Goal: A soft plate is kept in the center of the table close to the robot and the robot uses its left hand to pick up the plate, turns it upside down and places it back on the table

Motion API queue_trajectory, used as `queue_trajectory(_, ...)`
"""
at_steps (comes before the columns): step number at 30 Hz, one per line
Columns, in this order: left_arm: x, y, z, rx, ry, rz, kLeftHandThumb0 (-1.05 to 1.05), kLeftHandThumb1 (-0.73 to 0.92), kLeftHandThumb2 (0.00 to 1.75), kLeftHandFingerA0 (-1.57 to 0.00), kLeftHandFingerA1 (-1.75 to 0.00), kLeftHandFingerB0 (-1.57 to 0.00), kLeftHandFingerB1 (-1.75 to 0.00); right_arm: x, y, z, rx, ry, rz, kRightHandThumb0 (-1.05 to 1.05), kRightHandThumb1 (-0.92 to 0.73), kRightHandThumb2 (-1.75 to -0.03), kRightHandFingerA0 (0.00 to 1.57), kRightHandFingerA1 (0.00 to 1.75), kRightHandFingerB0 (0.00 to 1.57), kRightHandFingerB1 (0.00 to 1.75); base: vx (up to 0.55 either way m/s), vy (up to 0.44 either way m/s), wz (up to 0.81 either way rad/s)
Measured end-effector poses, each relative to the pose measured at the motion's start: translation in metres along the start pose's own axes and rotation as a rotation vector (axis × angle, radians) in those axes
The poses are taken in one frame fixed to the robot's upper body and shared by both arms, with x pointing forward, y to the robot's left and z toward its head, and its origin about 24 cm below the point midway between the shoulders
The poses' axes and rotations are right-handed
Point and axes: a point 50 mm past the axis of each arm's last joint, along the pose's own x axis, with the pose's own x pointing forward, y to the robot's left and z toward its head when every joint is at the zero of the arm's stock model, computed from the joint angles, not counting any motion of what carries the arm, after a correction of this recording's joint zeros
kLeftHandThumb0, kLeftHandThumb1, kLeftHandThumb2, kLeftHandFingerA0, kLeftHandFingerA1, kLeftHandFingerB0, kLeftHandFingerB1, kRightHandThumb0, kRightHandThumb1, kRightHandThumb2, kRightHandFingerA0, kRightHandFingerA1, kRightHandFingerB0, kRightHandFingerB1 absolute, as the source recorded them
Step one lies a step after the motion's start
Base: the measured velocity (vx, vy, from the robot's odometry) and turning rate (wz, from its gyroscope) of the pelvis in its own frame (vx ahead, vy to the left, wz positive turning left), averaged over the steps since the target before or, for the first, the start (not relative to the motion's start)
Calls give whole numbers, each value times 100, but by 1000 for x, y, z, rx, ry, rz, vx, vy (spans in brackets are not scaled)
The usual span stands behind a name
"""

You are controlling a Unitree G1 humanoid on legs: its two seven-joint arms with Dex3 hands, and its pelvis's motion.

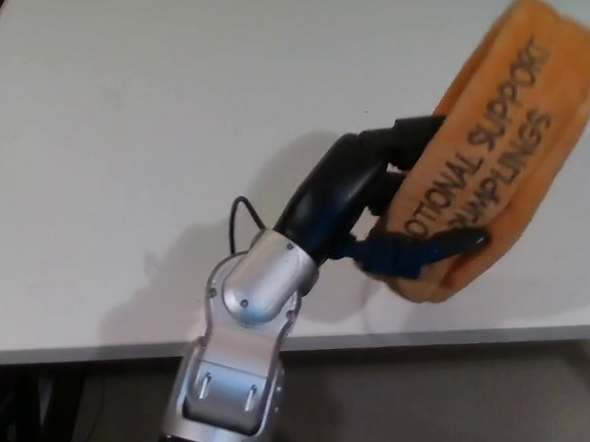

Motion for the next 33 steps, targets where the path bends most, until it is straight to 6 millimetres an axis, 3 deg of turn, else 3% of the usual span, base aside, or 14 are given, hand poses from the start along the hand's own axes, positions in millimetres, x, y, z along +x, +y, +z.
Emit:
queue_trajectory(6,-1,4,0,-127,-15,28,-31,64,63,-92,-175,-66,-175,0,0,-1,2,2,1,-82,-73,-108,20,47,4,22,0,0,0)
queue_trajectory(7,-1,5,-1,-138,-16,31,-31,63,66,-95,-175,-63,-175,0,1,-1,2,2,2,-83,-92,-70,29,33,3,20,0,0,0)
queue_trajectory(9,-2,8,-2,-177,-17,46,-31,62,67,-95,-175,-62,-175,0,1,-1,3,2,3,-83,-92,-71,28,35,3,20,0,0,0)
queue_trajectory(10,-3,9,-2,-192,-18,53,-33,62,69,-92,-175,-63,-175,0,1,-1,3,2,4,-82,-74,-108,21,47,5,23,0,0,0)
queue_trajectory(14,-5,16,-5,-250,-21,85,-28,61,69,-94,-175,-58,-175,0,1,-1,4,2,5,-83,-74,-109,20,46,4,23,0,0,0)
queue_trajectory(15,-5,16,-5,-250,-21,85,-26,63,67,-91,-175,-58,-175,0,1,-1,4,2,5,-84,-92,-71,28,33,3,20,0,0,0)
queue_trajectory(20,-11,26,-10,-348,-30,148,-30,68,64,-92,-175,-60,-175,0,1,-1,4,2,6,-84,-92,-70,28,34,3,20,0,0,0)
queue_trajectory(21,-13,29,-11,-366,-33,164,-28,62,72,-95,-175,-64,-175,0,1,-1,4,2,6,-87,-78,-112,22,48,2,18,0,0,0)
queue_trajectory(22,-14,30,-12,-380,-34,176,-28,62,72,-95,-175,-64,-175,0,1,-1,4,2,6,-87,-78,-112,22,48,2,18,0,0,0)
queue_trajectory(23,-15,33,-13,-398,-34,192,-27,63,71,-96,-175,-63,-175,0,1,-1,4,2,6,-84,-92,-70,29,33,3,20,0,0,0)
queue_trajectory(26,-19,39,-16,-442,-38,231,-29,63,69,-97,-175,-60,-175,1,2,-1,4,2,6,-85,-91,-68,28,31,4,21,0,0,0)
queue_trajectory(28,-21,43,-18,-470,-40,256,-27,63,68,-97,-175,-45,-175,1,2,-1,4,2,6,-83,-73,-108,20,46,4,22,0,0,0)
queue_trajectory(29,-22,45,-19,-486,-41,270,-26,63,67,-97,-175,-45,-172,1,2,-1,4,3,6,-84,-92,-69,28,33,4,20,0,0,0)
queue_trajectory(33,-27,52,-25,-550,-44,328,-27,61,70,-97,-175,-51,-175,1,2,-1,4,3,7,-83,-92,-70,28,32,4,20,0,0,0)
